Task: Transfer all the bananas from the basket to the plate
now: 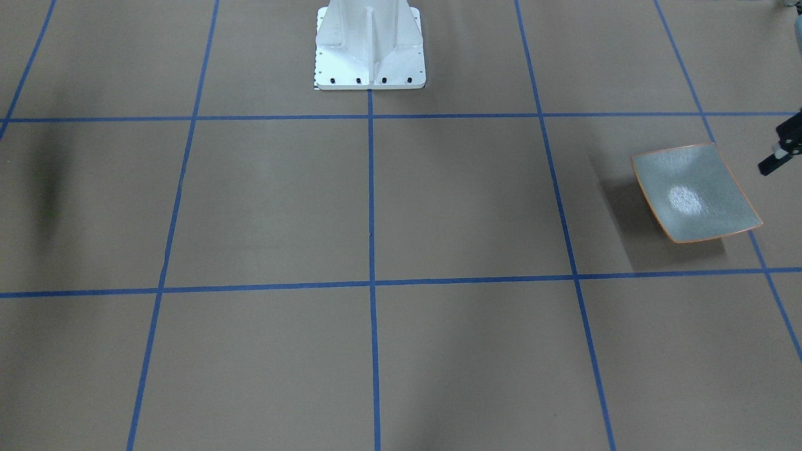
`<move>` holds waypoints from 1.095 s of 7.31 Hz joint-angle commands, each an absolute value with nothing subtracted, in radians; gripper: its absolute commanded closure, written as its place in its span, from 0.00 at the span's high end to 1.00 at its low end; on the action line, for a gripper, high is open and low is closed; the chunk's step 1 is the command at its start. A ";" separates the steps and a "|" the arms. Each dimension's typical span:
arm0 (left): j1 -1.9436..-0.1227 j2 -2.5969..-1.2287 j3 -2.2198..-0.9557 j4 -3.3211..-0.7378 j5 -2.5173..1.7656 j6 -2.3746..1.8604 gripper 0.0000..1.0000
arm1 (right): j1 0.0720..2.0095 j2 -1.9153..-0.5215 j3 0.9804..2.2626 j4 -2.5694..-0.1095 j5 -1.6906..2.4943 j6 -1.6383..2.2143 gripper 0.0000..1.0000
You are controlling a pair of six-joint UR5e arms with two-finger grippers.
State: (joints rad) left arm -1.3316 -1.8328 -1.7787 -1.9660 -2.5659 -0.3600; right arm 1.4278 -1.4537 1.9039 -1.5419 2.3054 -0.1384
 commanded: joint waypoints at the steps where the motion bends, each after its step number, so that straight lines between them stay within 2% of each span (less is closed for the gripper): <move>1: -1.159 -1.944 -1.776 -2.060 -2.559 -0.654 1.00 | 1.330 -1.440 1.913 -1.365 2.298 0.135 0.00; 2: -1.126 -2.000 -1.792 -2.063 -2.519 -0.839 1.00 | 1.290 -1.439 1.913 -1.306 2.292 0.188 0.00; 4: -0.952 -2.060 -1.856 -2.069 -2.246 -1.220 1.00 | 1.171 -1.344 1.928 -1.278 2.209 0.277 0.00; 5: -0.880 -2.109 -1.847 -2.059 -2.231 -1.323 1.00 | 1.114 -1.292 1.937 -1.278 2.165 0.337 0.00; 8: -0.848 -2.204 -1.778 -2.060 -2.229 -1.665 1.00 | 0.940 -1.195 2.009 -1.278 1.998 0.413 0.00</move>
State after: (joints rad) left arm -0.8638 -2.1722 -1.8018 -2.0613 -2.2316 -1.5470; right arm 1.0225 -1.2345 1.9774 -1.2774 2.0873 0.3921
